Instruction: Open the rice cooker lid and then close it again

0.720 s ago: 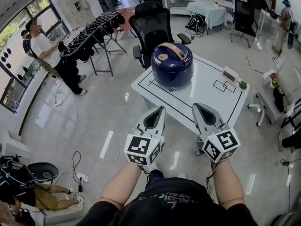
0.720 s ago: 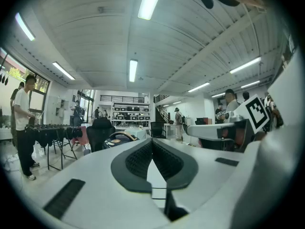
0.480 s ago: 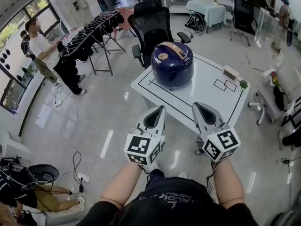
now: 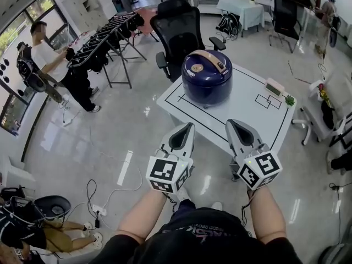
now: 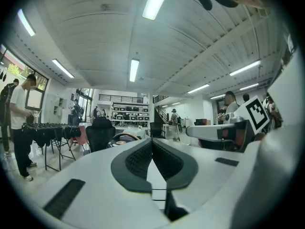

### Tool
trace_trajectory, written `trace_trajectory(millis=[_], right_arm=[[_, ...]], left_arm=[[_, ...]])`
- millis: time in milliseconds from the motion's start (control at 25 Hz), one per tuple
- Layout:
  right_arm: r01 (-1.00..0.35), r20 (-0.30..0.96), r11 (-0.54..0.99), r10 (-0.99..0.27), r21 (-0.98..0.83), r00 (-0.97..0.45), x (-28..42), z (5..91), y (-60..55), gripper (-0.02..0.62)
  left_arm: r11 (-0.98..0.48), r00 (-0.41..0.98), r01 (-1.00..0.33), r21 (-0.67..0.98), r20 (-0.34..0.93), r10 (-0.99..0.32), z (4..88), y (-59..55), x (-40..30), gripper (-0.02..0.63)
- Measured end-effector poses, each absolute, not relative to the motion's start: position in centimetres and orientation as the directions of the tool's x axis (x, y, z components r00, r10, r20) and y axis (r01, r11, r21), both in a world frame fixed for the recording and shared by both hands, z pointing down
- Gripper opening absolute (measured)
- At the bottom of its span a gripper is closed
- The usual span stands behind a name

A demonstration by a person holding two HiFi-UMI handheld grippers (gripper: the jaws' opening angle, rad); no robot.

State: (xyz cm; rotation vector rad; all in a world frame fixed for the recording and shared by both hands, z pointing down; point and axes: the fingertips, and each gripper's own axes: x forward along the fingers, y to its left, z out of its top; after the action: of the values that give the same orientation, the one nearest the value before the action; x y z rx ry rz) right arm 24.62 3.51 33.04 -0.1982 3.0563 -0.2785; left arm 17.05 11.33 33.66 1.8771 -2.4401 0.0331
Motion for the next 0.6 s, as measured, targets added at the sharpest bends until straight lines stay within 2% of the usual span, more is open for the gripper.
trace_trajectory(millis=[600], right_arm=[[-0.168, -0.047, 0.968, -0.179, -0.185, -0.983, 13.5, 32.7, 4.1, 0.002]], left_arm=[[0.195, -0.192, -0.979, 0.050, 0.068, -0.979, 33.8, 11.5, 5.4, 0.004]])
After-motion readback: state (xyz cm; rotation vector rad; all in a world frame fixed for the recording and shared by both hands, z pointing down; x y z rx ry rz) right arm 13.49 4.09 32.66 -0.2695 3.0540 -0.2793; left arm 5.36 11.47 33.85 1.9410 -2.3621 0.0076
